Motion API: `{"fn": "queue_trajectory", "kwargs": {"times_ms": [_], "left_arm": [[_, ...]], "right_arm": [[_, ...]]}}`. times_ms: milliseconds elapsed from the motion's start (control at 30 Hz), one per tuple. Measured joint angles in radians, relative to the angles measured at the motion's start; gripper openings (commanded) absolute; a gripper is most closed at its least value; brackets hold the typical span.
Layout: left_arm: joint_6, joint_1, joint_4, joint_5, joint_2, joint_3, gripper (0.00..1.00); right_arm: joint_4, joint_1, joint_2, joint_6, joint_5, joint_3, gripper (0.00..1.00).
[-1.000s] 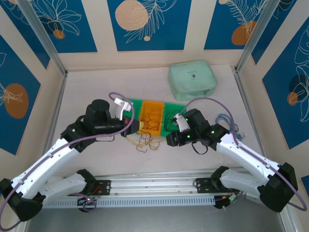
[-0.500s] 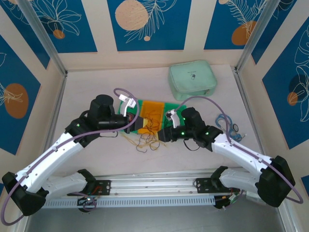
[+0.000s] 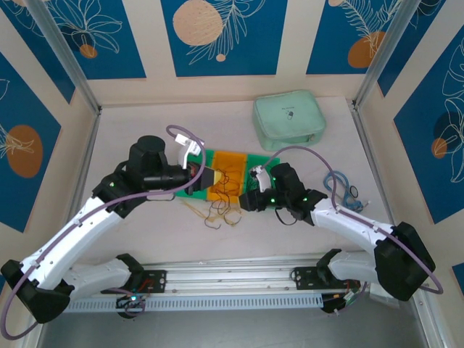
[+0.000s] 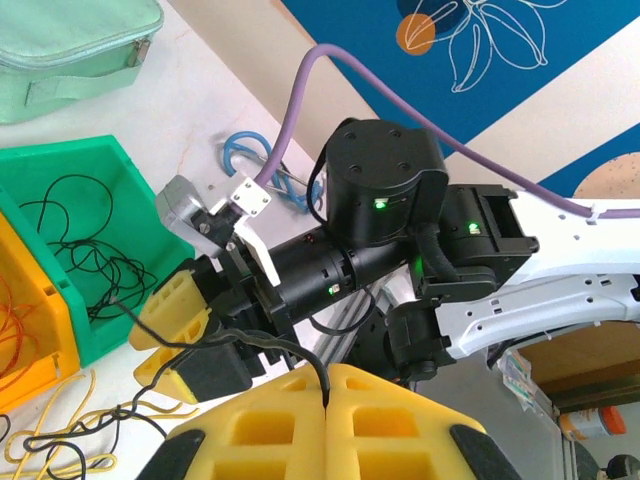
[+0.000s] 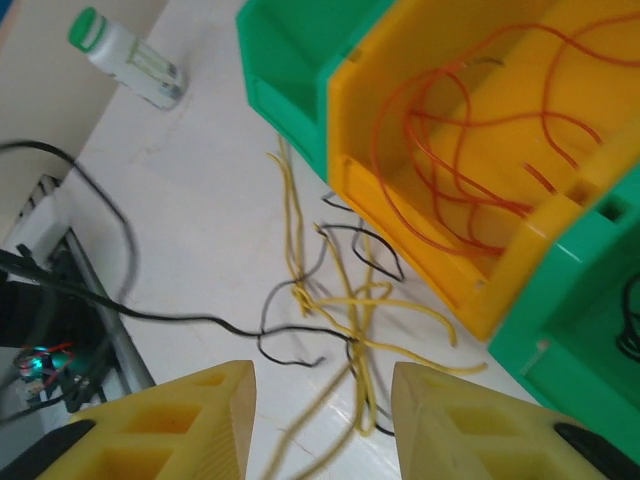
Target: Untangle the cables
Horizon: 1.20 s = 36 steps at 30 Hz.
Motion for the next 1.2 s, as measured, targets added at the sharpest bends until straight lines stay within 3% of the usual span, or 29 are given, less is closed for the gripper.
{"fn": "queue_trajectory", "kwargs": {"times_ms": [267, 567, 733, 900, 1100, 1200], "left_arm": [[0.010, 0.005, -0.015, 0.004, 0.000, 0.000, 0.00], [0.010, 0.005, -0.016, 0.004, 0.000, 0.000, 0.00], [0.010, 0.005, -0.021, 0.004, -0.002, 0.000, 0.00], [0.010, 0.009, -0.023, 0.003, -0.016, -0.007, 0.00], [0.009, 0.017, -0.022, 0.003, -0.051, -0.045, 0.00], [0.010, 0.025, -0.024, 0.003, -0.062, -0.054, 0.00]], "right_arm": [[0.092, 0.013, 0.018, -0.053, -0.063, -0.041, 0.45], [0.202, 0.077, 0.138, -0.070, -0.076, -0.042, 0.44], [0.247, 0.097, 0.184, -0.077, -0.068, -0.035, 0.33], [0.291, 0.106, 0.185, -0.076, -0.034, -0.032, 0.32], [0.308, 0.107, 0.182, -0.090, -0.017, -0.031, 0.00], [0.307, 0.108, 0.180, -0.087, -0.018, -0.026, 0.00]]}}
